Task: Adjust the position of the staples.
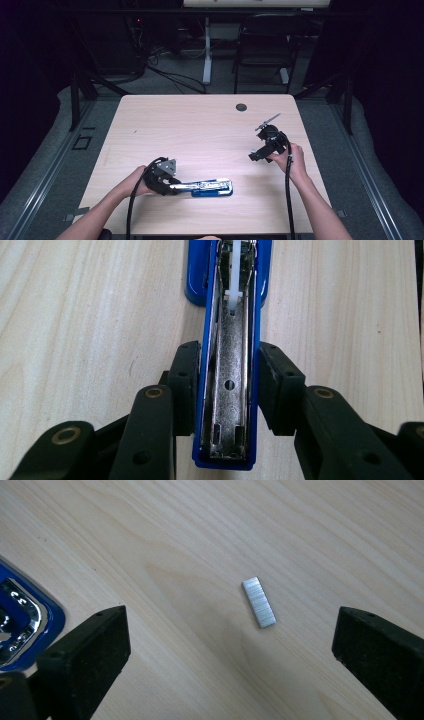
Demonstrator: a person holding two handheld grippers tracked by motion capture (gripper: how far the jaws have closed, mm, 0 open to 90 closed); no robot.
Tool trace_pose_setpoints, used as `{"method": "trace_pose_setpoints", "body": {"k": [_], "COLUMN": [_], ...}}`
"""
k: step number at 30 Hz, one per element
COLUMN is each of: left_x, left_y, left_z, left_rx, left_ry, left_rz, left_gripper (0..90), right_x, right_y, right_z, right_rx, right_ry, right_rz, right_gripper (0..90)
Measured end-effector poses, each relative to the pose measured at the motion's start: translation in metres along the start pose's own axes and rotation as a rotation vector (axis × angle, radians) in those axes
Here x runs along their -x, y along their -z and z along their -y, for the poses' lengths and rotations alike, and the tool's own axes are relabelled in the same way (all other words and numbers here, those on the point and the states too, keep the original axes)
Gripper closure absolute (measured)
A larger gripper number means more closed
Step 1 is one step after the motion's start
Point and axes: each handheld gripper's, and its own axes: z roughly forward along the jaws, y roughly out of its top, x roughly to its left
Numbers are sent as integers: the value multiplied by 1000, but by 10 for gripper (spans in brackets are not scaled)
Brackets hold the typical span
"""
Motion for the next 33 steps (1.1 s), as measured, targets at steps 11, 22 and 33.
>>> {"method": "trace_pose_setpoints", "body": {"k": [11, 22, 33], "left_x": [-1, -1, -1], "left_y": [0, 0, 0], "left_z": [0, 0, 0], "left_rx": [-4, -3, -4], "left_ry": [-2, -3, -3], "left_rz": [6, 20, 20], "left_gripper": [640, 640, 641], "right_x": [14, 21, 20], "right_y": [-14, -32, -46], "right_z": [-6, -10, -13], "right_rx": [22, 21, -19], "right_ry": [0, -6, 10], "right_rz": [-19, -21, -3], "right_gripper": [224, 511, 687]}}
